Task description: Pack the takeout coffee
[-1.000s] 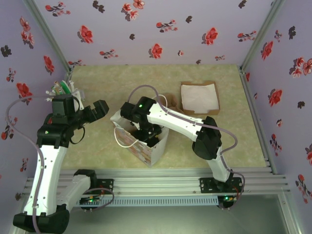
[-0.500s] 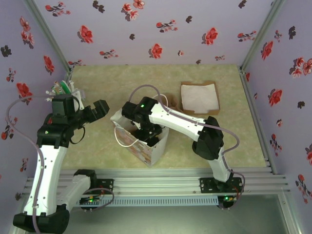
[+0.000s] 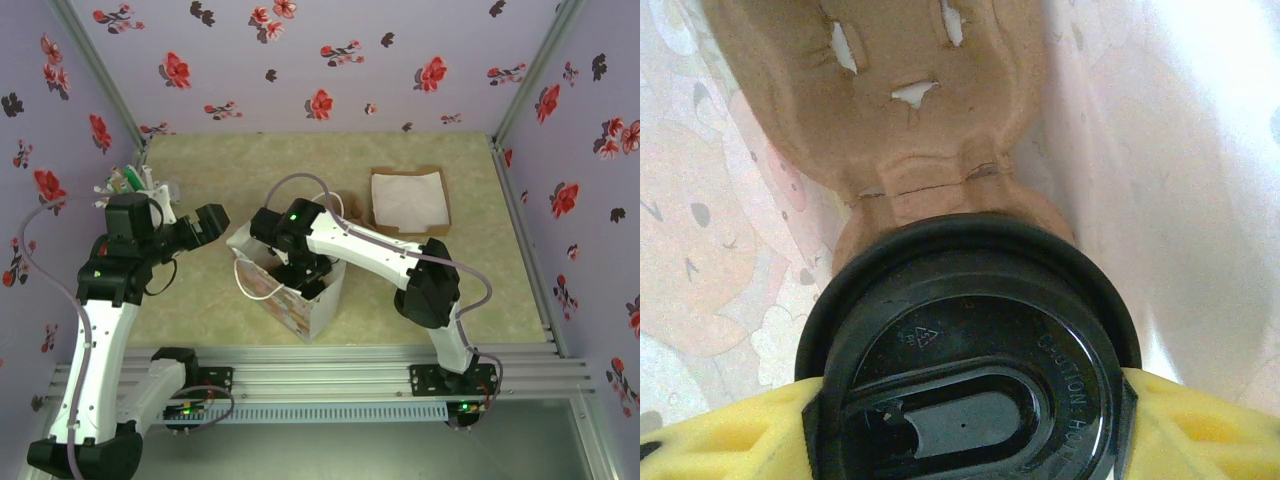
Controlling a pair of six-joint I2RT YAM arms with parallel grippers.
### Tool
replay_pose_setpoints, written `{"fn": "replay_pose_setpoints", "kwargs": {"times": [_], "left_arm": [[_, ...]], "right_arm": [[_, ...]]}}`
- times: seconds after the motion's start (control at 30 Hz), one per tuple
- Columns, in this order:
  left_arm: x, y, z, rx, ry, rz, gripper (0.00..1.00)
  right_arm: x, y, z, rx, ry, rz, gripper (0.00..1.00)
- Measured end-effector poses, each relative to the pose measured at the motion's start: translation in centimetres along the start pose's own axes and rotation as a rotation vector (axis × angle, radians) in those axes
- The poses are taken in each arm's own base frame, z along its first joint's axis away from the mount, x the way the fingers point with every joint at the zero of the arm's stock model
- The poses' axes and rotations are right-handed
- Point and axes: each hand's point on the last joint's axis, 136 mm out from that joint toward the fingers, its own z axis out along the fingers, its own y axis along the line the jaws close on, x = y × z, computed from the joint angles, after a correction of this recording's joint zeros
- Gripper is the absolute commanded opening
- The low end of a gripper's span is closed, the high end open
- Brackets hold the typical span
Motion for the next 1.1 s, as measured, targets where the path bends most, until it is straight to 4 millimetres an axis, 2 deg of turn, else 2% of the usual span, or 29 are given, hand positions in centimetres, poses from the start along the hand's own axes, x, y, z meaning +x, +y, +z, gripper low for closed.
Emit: {"fn": "replay_pose_setpoints", "kwargs": {"times": [0.53,1.1], "left_arm": [[0.2,-0.1,0.4,0.021,0.005,0.002,0.99],[0.0,-0.3,0.4,0.029,-0.004,0.006,0.99]], "right_arm": [[-0.2,0.1,-0.2,0.007,-0.011,0.003,0.75],[-1.2,0.5,-0.8,0.012,-0.048,0.009,0.83]]}}
